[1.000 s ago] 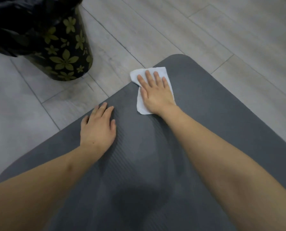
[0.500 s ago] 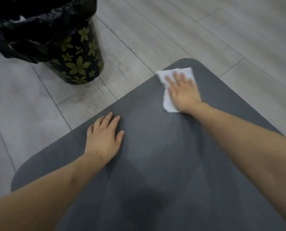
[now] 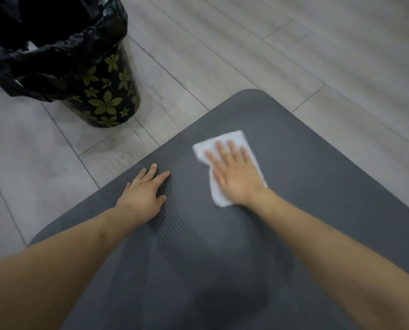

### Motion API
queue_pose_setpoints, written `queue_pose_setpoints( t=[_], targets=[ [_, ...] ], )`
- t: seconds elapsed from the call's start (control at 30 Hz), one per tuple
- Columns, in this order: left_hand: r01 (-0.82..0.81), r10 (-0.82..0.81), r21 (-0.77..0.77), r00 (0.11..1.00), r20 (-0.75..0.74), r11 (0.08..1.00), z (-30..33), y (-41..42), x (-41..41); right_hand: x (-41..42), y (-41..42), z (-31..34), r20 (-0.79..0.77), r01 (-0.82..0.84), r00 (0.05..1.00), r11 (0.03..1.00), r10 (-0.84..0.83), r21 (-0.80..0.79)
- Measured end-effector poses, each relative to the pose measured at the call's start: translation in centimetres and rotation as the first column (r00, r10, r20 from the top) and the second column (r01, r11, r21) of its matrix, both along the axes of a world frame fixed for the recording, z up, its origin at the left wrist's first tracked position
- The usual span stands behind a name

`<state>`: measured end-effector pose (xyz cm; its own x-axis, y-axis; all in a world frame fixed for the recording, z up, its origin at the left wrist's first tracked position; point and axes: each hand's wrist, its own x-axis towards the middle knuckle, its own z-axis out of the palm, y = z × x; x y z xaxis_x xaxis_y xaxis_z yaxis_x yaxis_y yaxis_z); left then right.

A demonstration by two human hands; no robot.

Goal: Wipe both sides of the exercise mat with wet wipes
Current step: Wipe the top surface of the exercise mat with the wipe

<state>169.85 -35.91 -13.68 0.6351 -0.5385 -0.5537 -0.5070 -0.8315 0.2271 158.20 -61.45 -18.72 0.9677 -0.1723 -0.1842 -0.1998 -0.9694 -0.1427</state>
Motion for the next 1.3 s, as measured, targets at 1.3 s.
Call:
queue_pose_setpoints(
  t=[1.3],
  targets=[
    [-0.031, 0.049, 0.154, 0.993, -0.111, 0.988, -1.3, 0.8, -4.9, -13.5, -2.8, -1.2, 0.081, 0.035, 0.996, 0.998, -0.03, -0.061]
  ],
)
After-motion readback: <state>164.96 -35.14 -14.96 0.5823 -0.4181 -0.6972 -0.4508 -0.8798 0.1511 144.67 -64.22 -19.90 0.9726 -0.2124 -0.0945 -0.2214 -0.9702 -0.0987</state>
